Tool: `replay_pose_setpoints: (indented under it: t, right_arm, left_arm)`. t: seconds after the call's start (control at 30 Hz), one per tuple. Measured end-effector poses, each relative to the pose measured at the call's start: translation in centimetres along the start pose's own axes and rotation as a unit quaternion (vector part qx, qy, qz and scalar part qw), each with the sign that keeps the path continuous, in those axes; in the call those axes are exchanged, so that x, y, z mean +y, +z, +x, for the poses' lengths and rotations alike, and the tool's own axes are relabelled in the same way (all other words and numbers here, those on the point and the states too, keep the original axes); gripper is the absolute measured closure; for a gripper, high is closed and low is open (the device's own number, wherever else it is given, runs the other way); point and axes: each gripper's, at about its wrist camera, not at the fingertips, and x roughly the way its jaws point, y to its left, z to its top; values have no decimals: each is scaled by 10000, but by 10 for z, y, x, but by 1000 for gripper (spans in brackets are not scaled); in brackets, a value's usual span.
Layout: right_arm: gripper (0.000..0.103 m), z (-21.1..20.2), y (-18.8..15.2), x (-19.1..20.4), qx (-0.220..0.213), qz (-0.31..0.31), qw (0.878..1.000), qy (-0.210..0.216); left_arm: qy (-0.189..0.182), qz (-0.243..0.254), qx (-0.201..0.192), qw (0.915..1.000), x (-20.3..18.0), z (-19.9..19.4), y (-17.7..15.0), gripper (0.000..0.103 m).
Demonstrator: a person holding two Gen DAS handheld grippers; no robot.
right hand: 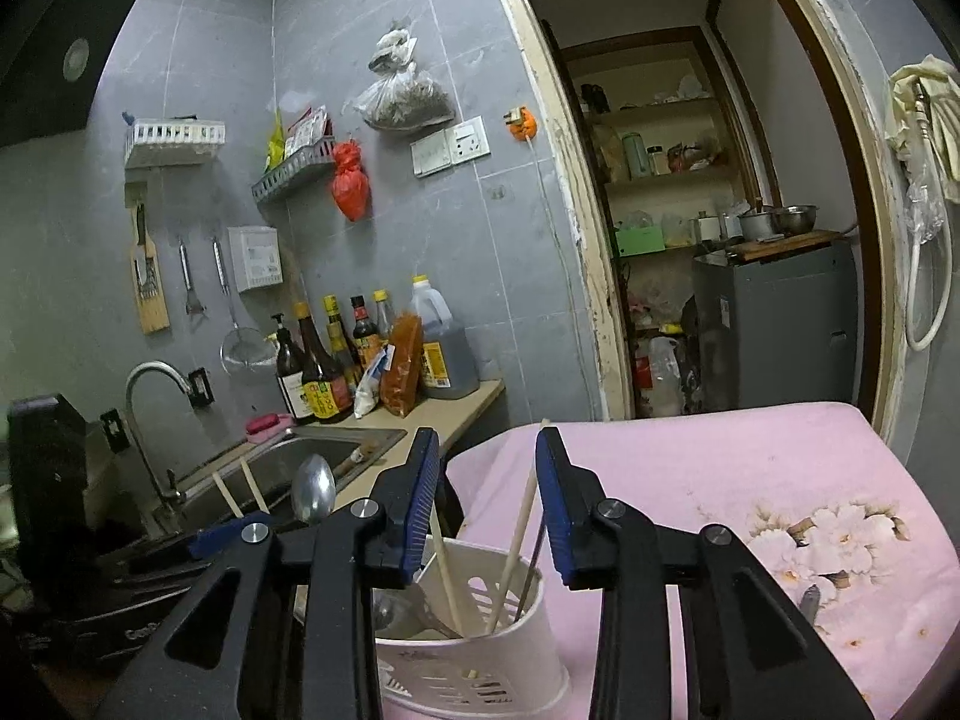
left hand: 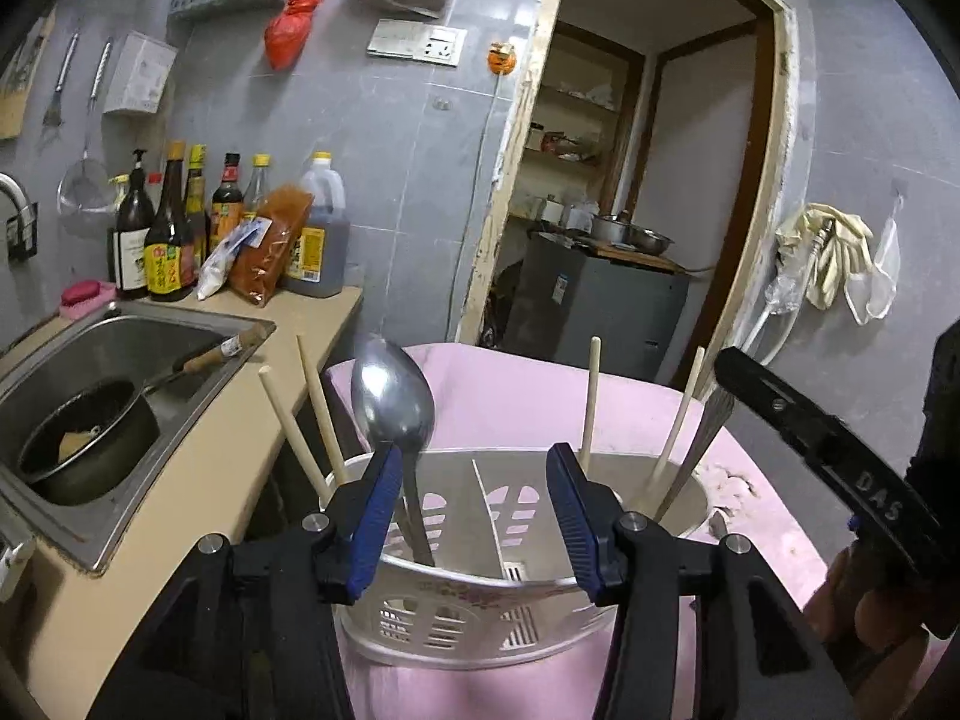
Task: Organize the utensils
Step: 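Open both tools to drop the spoons and chopstick into the caddy, then move both open tools back over the peeler and spoon on the table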
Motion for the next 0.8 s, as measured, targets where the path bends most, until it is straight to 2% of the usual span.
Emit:
replay_pose_setpoints:
  t: [0.1,0.17,0.3,0.37,0.53,0.63,0.8]
  right_arm:
    - [67,-15,10,-6,-44,61,10000,-64]
    - [56,-25,18,-12,-70,104,9999,-107]
    - [48,-46,32,-26,-90,87,9998,-177]
    - [36,-56,38,-33,-97,49,9997,-200]
    - [16,-81,46,-51,-66,-27,9996,-279]
    - [3,-96,49,-64,-36,-24,9993,-373]
    - [2,-116,49,-81,7,-128,9983,-561]
  left_arm:
    - [96,-32,0,9999,-5,-8,4,55]
    - [152,-53,-46,9999,-10,-15,9,53]
    - [210,-120,-234,9994,-25,-31,19,38]
    - [238,-133,-346,9990,-34,-39,24,31]
    - [367,-82,-620,9974,-63,-57,29,9]
    - [446,-37,-774,9960,-80,-66,28,1]
    - [555,104,-850,9948,-109,-75,20,1]
